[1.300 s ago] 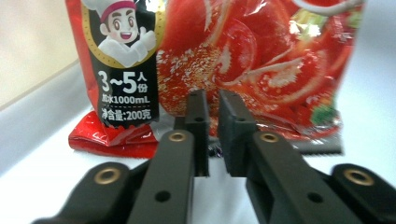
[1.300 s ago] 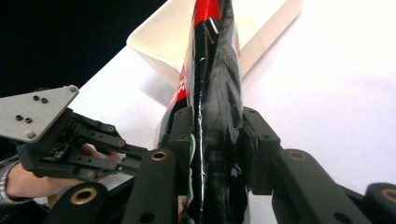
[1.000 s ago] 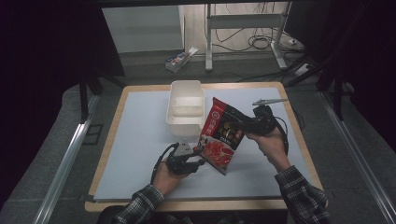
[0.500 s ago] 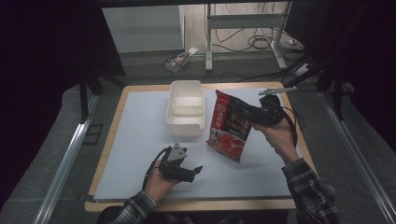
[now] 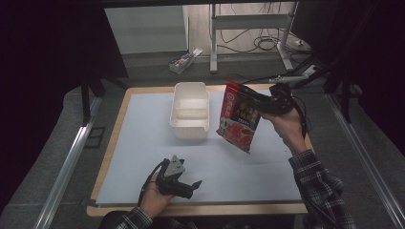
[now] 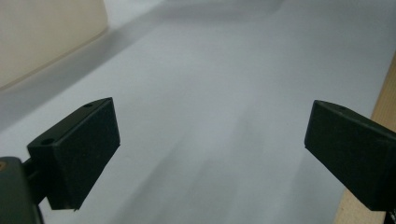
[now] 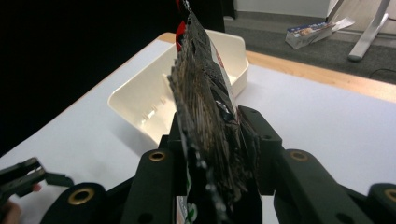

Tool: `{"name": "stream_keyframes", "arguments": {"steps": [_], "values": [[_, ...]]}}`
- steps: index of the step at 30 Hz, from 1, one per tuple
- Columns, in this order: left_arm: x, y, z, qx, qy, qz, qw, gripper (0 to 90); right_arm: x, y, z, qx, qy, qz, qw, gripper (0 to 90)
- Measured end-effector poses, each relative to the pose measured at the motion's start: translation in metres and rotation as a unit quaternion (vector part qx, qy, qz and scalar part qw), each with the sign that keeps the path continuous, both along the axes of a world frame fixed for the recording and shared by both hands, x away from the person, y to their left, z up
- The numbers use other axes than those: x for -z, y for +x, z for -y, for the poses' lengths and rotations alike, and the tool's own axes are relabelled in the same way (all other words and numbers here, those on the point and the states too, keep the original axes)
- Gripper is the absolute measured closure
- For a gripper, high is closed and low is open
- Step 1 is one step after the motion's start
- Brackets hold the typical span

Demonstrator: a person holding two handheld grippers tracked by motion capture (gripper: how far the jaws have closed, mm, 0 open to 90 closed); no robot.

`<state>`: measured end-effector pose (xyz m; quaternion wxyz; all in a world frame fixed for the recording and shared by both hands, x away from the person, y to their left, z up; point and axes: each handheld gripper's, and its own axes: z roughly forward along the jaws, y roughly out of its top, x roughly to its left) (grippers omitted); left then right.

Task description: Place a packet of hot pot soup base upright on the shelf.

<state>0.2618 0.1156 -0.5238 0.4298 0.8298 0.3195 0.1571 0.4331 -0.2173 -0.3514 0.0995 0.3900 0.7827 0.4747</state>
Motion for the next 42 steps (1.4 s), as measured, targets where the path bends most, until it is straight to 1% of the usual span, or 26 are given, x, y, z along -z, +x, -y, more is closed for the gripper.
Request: {"name": "stream_keyframes", "arguments": {"steps": [3, 10, 17, 20, 23, 28, 32, 37, 42], "values": [[0.0, -0.004, -0.002, -0.001, 0.002, 0.004, 1.0, 2.2, -0.004, 0.005, -0.002, 0.002, 0.0, 0.004, 1.0, 67.8], [0.001, -0.013, -0.007, -0.003, 0.001, 0.003, 1.0, 1.9, -0.014, 0.017, -0.011, 0.011, 0.002, 0.015, 0.9998, 67.7], [0.002, -0.022, -0.012, -0.004, -0.003, -0.001, 1.0, 1.7, -0.022, 0.031, -0.02, 0.017, 0.003, 0.025, 0.9996, 67.6], [0.002, -0.024, -0.014, -0.006, -0.005, -0.002, 1.0, 1.7, -0.025, 0.036, -0.025, 0.022, 0.005, 0.036, 0.9991, 67.5], [0.002, -0.027, -0.017, -0.007, -0.006, -0.004, 0.9999, 1.7, -0.028, 0.042, -0.03, 0.023, 0.006, 0.038, 0.999, 67.5], [0.002, -0.03, -0.02, -0.008, -0.007, -0.006, 0.9999, 1.7, -0.033, 0.051, -0.042, 0.024, 0.011, 0.042, 0.9987, 67.4], [0.002, -0.034, -0.022, -0.01, -0.01, -0.007, 0.9999, 1.6, -0.035, 0.058, -0.055, 0.018, 0.016, 0.045, 0.9987, 67.4], [0.004, -0.036, -0.024, -0.01, -0.001, -0.011, 0.9999, 1.6, -0.036, 0.065, -0.07, 0.013, 0.022, 0.043, 0.9987, 67.3], [0.004, -0.038, -0.024, -0.01, -0.001, -0.01, 0.9999, 1.6, -0.032, 0.071, -0.087, 0.006, 0.019, 0.042, 0.9989, 67.2]]}}
